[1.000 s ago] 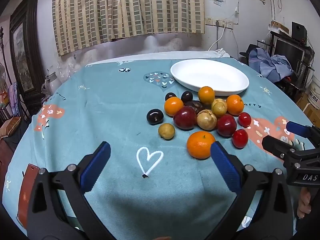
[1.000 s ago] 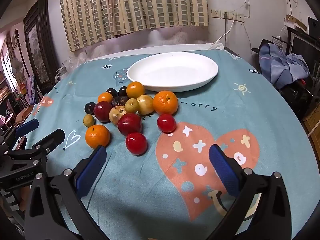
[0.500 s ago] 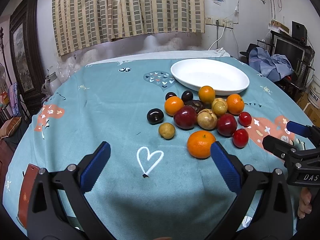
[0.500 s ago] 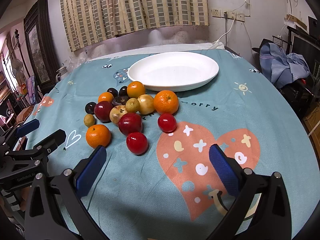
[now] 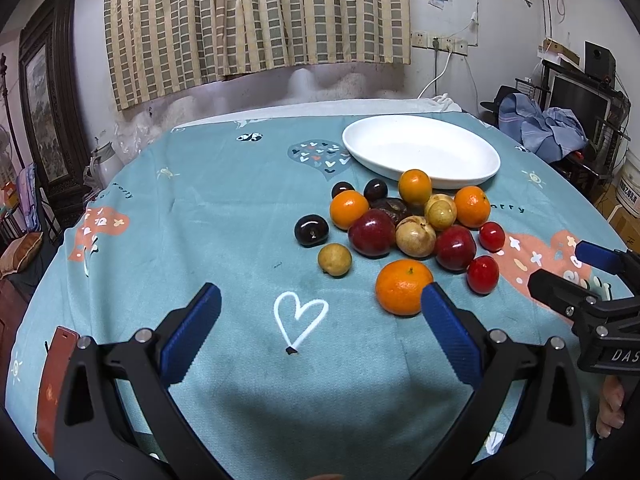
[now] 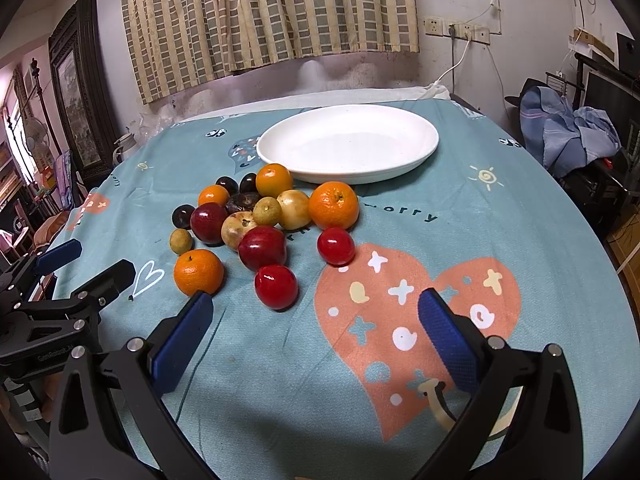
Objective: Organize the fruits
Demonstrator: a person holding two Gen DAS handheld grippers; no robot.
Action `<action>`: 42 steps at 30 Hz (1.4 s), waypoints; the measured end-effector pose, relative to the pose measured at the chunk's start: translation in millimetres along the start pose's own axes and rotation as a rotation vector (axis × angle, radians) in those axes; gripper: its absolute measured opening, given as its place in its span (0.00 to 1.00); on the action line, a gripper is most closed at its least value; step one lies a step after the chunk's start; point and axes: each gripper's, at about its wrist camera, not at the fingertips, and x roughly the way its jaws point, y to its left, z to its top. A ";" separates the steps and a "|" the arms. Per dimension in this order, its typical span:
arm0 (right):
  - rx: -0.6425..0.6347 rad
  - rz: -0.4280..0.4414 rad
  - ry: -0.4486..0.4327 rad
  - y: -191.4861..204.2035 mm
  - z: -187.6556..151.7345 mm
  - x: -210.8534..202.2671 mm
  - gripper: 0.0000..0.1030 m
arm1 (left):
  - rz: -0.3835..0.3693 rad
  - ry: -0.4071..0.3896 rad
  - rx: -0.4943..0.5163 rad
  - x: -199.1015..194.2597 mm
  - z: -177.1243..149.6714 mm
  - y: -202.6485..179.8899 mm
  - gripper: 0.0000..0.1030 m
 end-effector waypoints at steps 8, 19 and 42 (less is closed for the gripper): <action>0.001 0.000 0.000 -0.4 0.3 -0.9 0.99 | 0.001 0.003 -0.002 0.9 -1.3 0.8 0.98; 0.002 0.002 0.001 -0.6 0.8 -0.7 0.99 | 0.001 0.004 -0.001 1.1 -1.1 0.5 0.98; 0.003 0.005 0.001 3.7 -1.1 -0.3 0.99 | 0.001 0.016 0.000 3.7 -5.4 -0.5 0.98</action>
